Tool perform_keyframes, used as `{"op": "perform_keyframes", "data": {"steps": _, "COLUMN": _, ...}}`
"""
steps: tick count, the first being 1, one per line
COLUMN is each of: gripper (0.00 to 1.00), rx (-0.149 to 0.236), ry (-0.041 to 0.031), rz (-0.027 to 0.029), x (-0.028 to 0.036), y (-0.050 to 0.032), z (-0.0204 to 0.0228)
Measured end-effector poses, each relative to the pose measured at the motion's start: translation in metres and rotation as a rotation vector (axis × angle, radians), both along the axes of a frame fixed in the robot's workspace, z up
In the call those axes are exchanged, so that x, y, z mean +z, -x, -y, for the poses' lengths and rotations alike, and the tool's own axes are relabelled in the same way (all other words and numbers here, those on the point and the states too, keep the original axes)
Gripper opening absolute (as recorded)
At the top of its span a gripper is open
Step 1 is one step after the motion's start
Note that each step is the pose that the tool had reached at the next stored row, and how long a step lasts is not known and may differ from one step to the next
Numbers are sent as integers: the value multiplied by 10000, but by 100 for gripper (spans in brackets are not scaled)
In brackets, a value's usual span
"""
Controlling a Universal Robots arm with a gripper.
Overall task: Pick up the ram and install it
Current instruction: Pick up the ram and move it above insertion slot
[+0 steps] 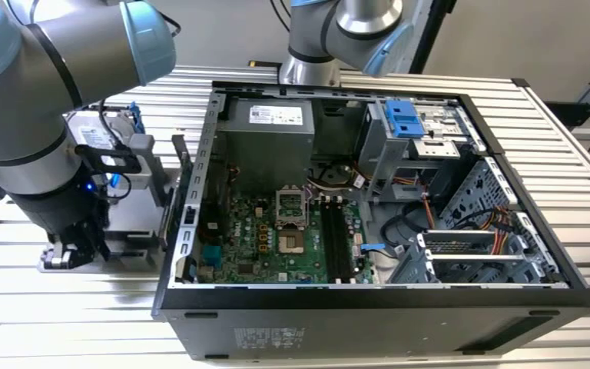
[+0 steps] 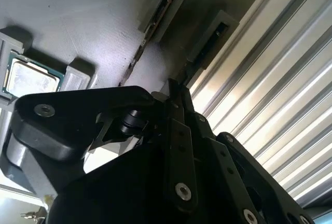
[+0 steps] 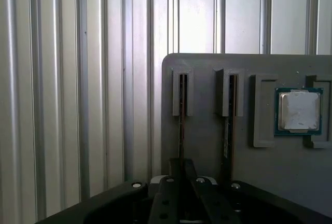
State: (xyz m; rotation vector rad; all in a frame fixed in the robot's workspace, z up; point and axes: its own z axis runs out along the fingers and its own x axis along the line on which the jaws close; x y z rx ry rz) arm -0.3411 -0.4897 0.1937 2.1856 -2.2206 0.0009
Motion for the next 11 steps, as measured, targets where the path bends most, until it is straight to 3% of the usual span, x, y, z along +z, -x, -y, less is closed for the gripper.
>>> {"op": "perform_keyframes", "data": {"steps": 7, "gripper": 0, "rx": 0, "ry": 15, "rz": -2, "x": 11, "y": 0, "z": 0}}
{"op": "perform_keyframes", "data": {"steps": 11, "gripper": 0, "rx": -1, "ry": 12, "rz": -1, "x": 168, "y": 0, "z": 0}}
